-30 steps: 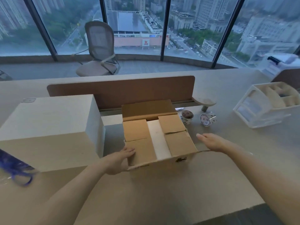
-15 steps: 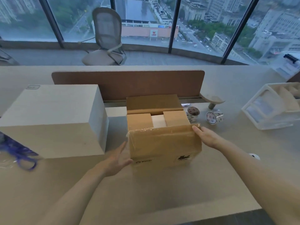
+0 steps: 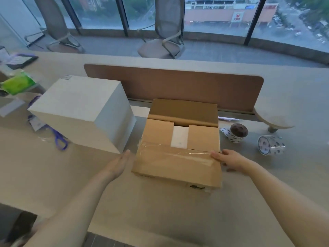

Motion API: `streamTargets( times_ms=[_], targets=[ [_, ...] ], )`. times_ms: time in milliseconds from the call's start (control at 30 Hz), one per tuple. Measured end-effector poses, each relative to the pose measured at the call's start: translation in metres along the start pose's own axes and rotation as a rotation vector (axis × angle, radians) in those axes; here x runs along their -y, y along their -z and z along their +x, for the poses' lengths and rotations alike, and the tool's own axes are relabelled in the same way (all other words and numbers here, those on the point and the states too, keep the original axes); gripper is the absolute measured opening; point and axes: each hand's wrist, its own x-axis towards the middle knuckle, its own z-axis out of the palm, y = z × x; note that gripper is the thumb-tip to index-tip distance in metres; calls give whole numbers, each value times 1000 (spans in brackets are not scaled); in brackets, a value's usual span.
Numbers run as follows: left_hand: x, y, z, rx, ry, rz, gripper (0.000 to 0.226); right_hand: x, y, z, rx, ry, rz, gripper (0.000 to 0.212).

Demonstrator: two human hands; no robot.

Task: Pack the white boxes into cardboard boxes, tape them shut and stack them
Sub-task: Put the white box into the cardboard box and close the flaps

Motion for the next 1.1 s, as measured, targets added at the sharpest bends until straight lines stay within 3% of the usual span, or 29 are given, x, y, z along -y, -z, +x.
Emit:
streamTargets(
  times_ms=[67,133,200,333,400,467,600,733,867,933,1000,1100],
  targets=[
    [-23,-10,-2,-44,-18,35,79,-4,2,6,19,71,-3,104],
    [-43,-20,2,-55,-23,-29,83,-7,5,13,35,119,-20,112],
    [-56,-31,11,-69,-53,-109,67,-12,8,21,59,151,-14,111],
    [-63,-47,32,-193,48,10,75,-16,16,17,119,136,15,82],
    [-59,-51,36,-246,62,48,74,-7,24,14,139,102,-113,60],
    [-57,-53,39,-282,52,50,72,16,37,17,28,80,-163,61],
    [-60,-55,36,-315,25,39,65,79,68,36,-213,91,373,66],
    [-54,-55,39,-312,-12,6,67,115,74,64,-176,33,486,88],
    [-52,-55,39,-335,-33,-27,67,112,71,64,-207,140,807,65],
    [-51,-55,38,-330,-29,-85,74,99,72,55,-147,206,911,75],
    [-52,-53,36,-308,-4,-138,78,83,67,43,-78,232,854,81],
    [-59,-51,30,-277,19,-169,77,63,48,31,-128,270,571,64]
  ],
)
